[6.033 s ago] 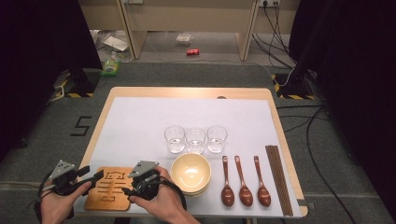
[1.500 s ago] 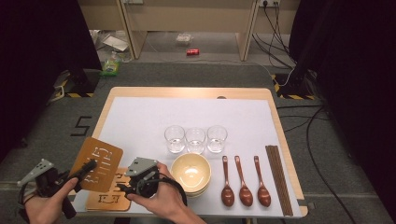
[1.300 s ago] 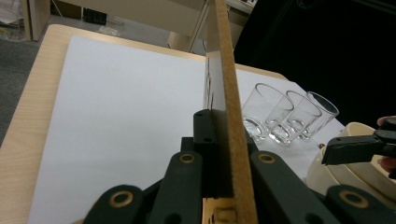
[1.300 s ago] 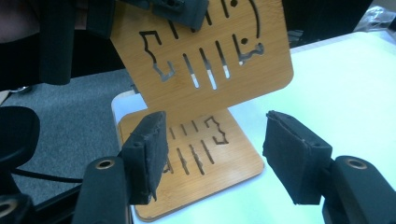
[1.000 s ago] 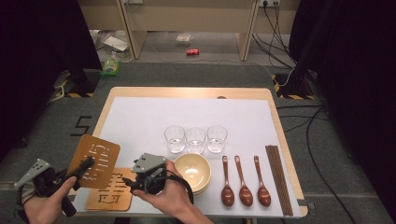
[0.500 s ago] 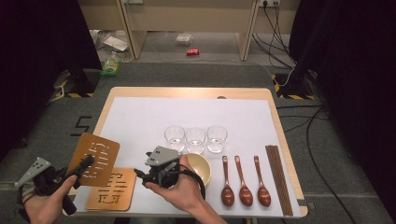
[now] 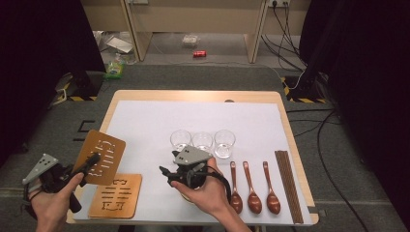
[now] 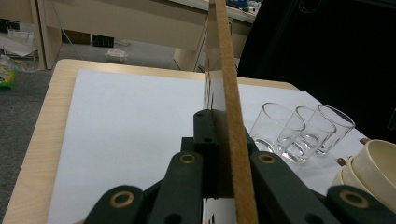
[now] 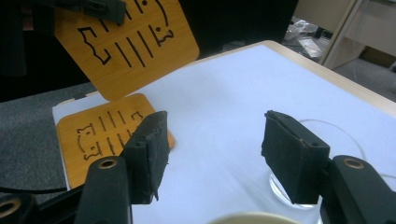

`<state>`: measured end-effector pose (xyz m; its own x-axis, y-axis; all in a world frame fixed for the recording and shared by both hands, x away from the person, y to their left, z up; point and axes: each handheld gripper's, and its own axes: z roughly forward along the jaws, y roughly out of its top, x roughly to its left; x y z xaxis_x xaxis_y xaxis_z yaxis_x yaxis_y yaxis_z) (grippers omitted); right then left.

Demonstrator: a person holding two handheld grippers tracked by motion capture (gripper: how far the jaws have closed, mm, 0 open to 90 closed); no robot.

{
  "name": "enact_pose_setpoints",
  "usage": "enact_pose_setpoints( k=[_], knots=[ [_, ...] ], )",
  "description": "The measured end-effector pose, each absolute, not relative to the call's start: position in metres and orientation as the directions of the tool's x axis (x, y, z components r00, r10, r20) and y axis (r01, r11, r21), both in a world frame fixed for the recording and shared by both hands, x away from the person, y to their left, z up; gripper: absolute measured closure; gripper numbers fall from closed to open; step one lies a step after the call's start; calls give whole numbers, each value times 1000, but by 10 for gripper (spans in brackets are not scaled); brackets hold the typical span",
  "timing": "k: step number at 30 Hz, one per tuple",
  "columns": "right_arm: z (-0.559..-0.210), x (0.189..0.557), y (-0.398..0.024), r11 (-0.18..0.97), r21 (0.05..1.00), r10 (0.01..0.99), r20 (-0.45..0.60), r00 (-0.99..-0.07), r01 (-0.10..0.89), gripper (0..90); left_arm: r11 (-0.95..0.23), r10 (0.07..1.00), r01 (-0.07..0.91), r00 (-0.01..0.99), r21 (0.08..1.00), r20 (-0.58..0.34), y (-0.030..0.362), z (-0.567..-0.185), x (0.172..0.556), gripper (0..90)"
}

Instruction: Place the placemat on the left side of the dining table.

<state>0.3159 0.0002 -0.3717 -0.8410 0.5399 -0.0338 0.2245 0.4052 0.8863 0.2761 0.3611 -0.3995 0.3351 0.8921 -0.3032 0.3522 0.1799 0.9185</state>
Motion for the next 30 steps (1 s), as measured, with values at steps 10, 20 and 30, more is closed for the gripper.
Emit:
enact_pose_setpoints(
  k=[10, 20, 30],
  knots=[
    [-373, 318, -29, 371, 895, 586, -18, -810, 248, 410, 180, 895, 341, 331, 923, -297, 363, -396, 287, 862],
    [-374, 317, -63, 322, 907, 645, -2, -764, 270, 410, 172, 903, 331, 323, 928, -282, 361, -391, 305, 862],
    [-380, 313, -108, 272, 910, 722, 22, -691, 313, 412, 169, 905, 333, 320, 928, -280, 358, -389, 322, 862]
  ],
)
